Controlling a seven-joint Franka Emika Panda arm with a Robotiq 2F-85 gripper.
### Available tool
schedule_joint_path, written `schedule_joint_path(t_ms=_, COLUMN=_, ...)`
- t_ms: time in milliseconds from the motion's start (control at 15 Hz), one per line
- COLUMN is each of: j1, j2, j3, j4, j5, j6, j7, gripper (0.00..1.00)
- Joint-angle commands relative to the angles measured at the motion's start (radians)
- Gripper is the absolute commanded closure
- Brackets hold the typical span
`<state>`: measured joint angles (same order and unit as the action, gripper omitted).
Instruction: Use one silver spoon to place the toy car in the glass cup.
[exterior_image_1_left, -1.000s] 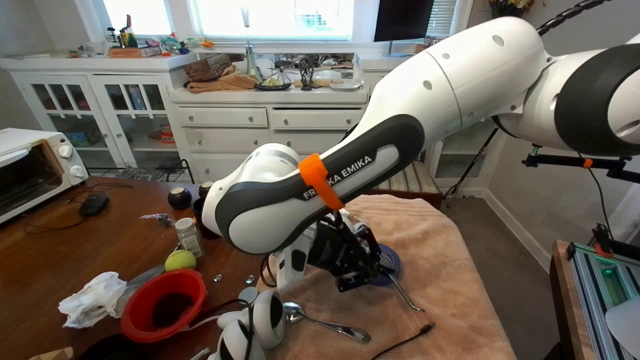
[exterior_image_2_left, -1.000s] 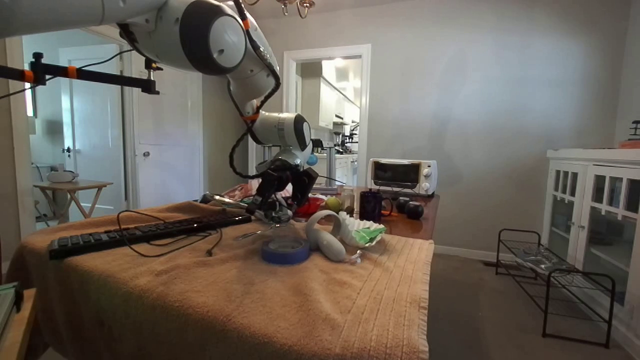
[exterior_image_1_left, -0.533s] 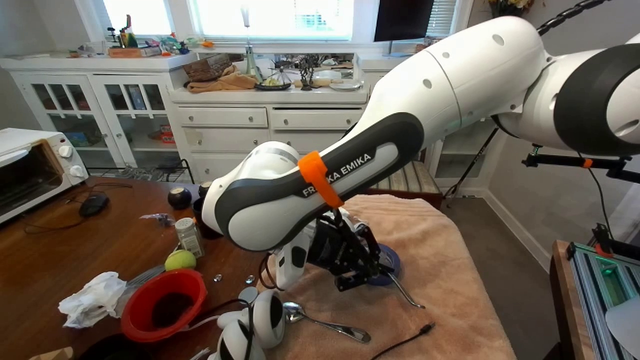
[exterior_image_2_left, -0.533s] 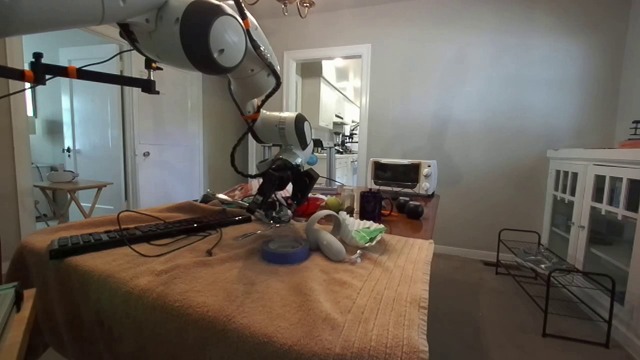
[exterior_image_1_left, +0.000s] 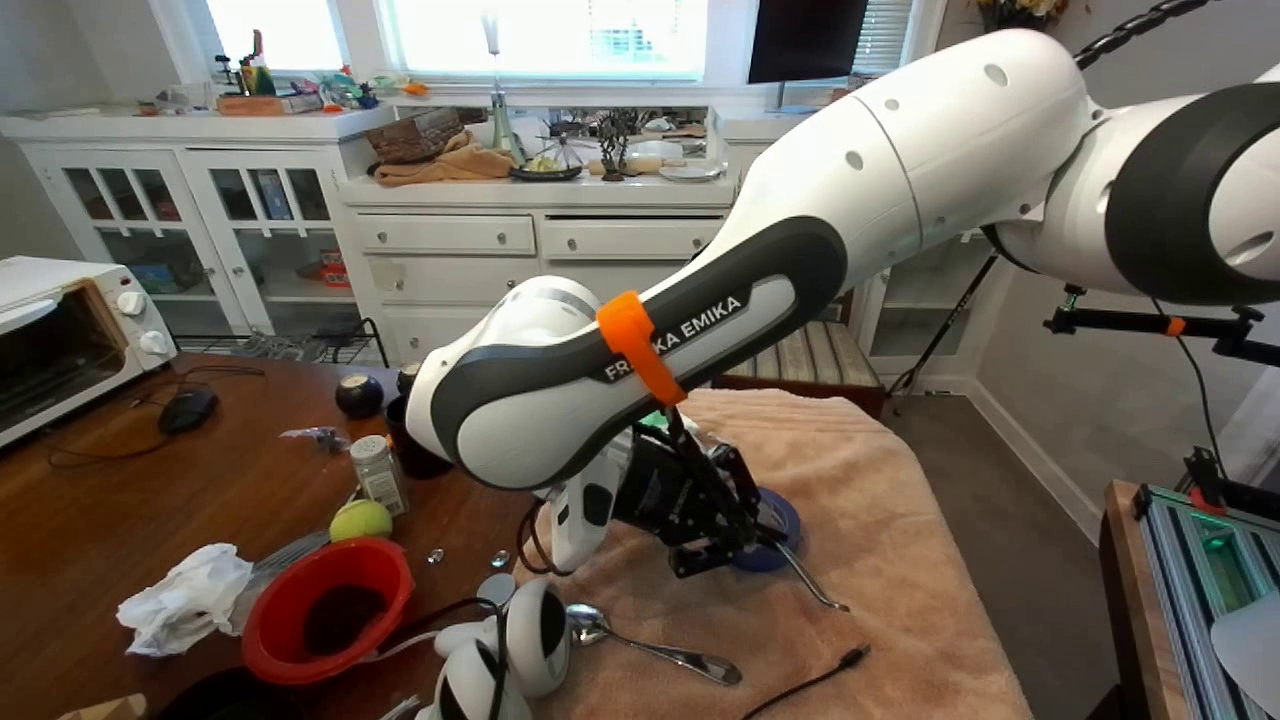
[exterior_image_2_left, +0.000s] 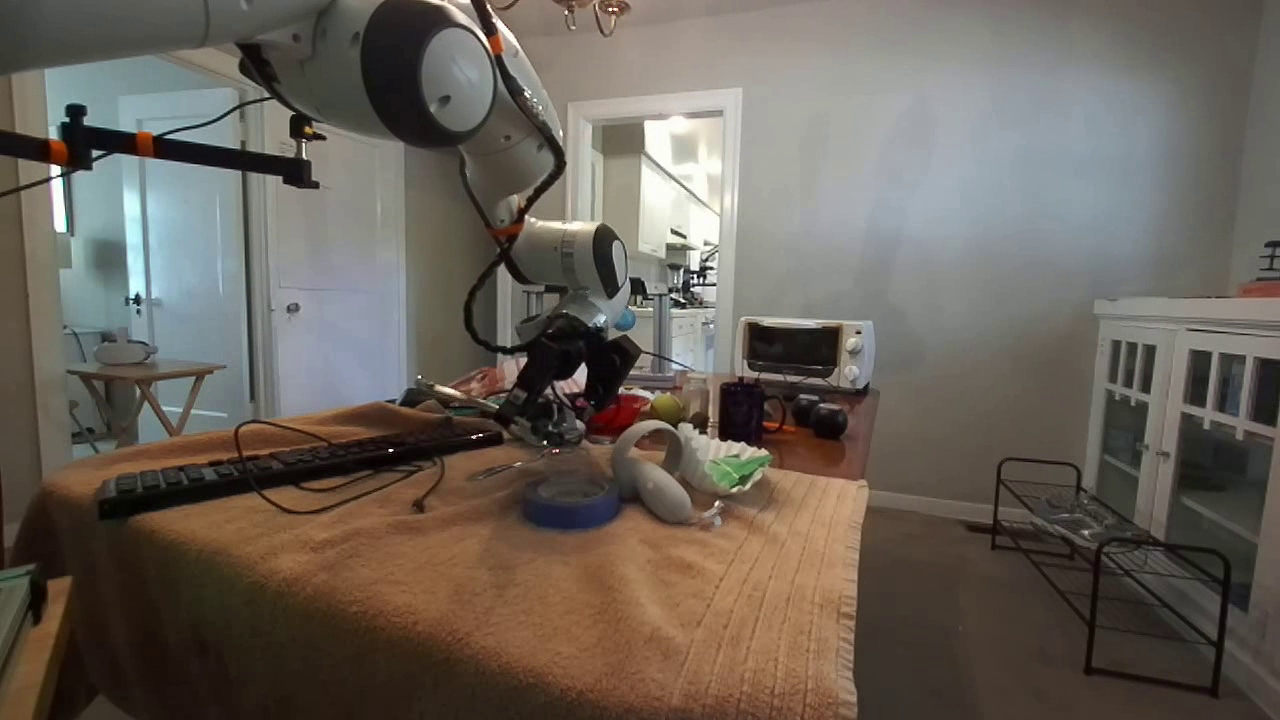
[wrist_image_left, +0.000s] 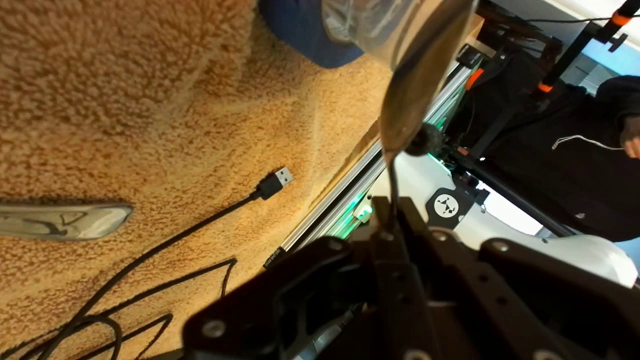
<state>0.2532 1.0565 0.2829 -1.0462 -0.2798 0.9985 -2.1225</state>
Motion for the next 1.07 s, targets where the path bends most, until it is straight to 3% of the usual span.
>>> schedule_joint_path(t_ms=0, j1=-0.025, j2=-0.027, j3=0.013, j4=-0.027, j5=0.028, j6=-0.003, j7=-0.015, gripper=0.99)
schedule_joint_path(t_ms=1000, j1=-0.075, j2=-0.047, j3=0.034, j4=-0.077, j5=0.054, j6=0.009, j7=-0.085, gripper=0.99)
